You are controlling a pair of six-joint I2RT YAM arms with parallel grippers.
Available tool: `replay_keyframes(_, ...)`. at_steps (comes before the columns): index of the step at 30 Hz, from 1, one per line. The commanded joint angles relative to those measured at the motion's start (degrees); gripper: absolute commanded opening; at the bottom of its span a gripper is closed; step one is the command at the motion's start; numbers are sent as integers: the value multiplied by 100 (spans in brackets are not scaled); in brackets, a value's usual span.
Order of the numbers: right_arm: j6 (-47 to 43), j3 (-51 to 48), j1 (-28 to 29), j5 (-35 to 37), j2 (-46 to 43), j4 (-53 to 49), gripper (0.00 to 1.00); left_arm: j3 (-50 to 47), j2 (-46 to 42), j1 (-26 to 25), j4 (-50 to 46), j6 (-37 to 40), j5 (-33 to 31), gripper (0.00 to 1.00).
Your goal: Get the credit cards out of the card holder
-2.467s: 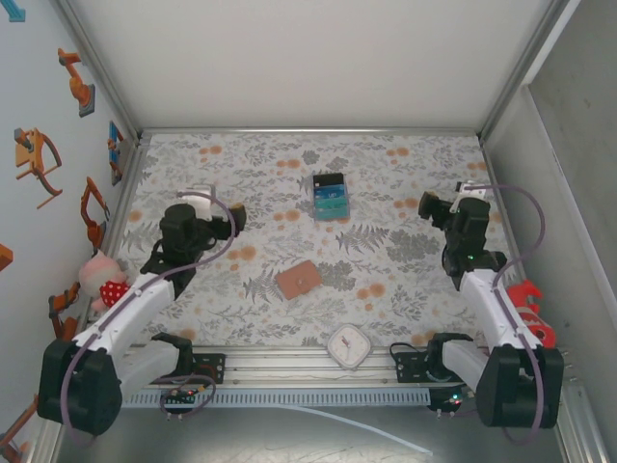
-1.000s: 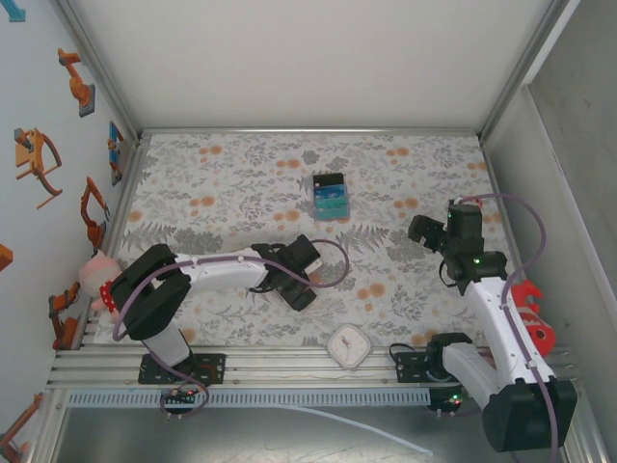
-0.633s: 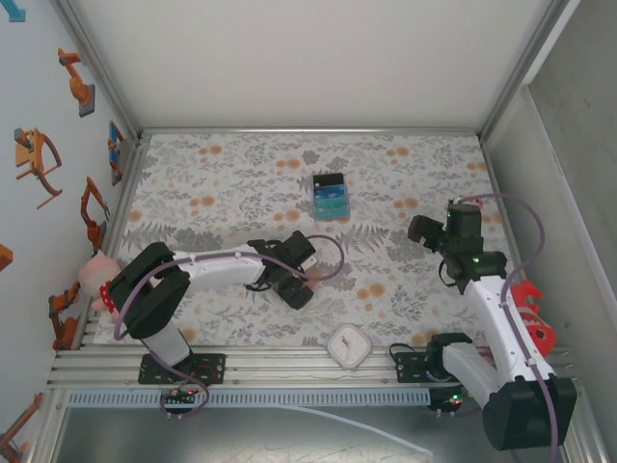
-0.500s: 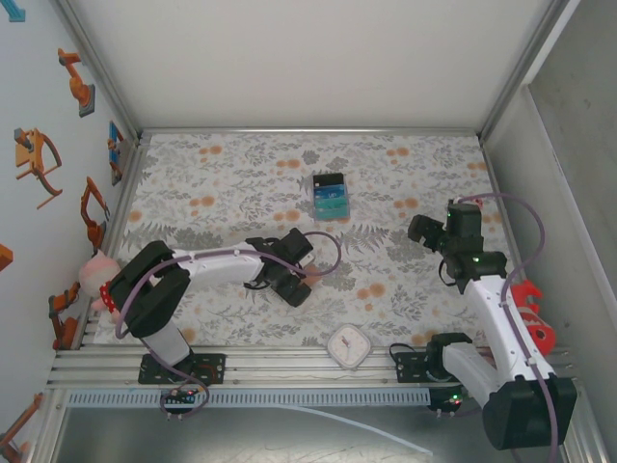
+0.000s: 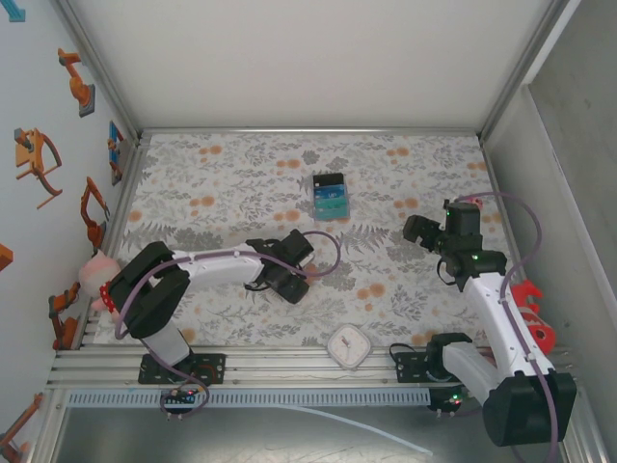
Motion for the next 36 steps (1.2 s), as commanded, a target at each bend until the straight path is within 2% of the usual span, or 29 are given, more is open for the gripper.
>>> replay_keyframes(1,299,-70,47,-900,-154,275,100,-163,-422,-35,228,-295,-248,75)
replay_keyframes(8,1400,-885,281,-2346,-286,1695,98,-584,-1229,-168,1067,-809,-459,70)
replay_keyframes(15,2441,-1394,1089,-2652,112,3155,95,-1111,-1909,-194,1981,-1122,-584,62)
replay_keyframes(20,2300,-1202,1198,-2463,219,2842,94,-1078,-1868,-204,1695,-1122,-590,63)
replay_keyframes(25,2152,-1043,1216,-2285,115,2411,94,-1160,-1895,-229,1747,-1156,-676,59)
replay_keyframes(30,2621,-1108,1356,-2376,217,2424,92,-1331,-2059,-265,2285,-1151,-836,54)
replay_keyframes(36,3219,-1212,1697,-2461,522,2781,92,-1457,-2080,-313,2867,-1021,-1001,52)
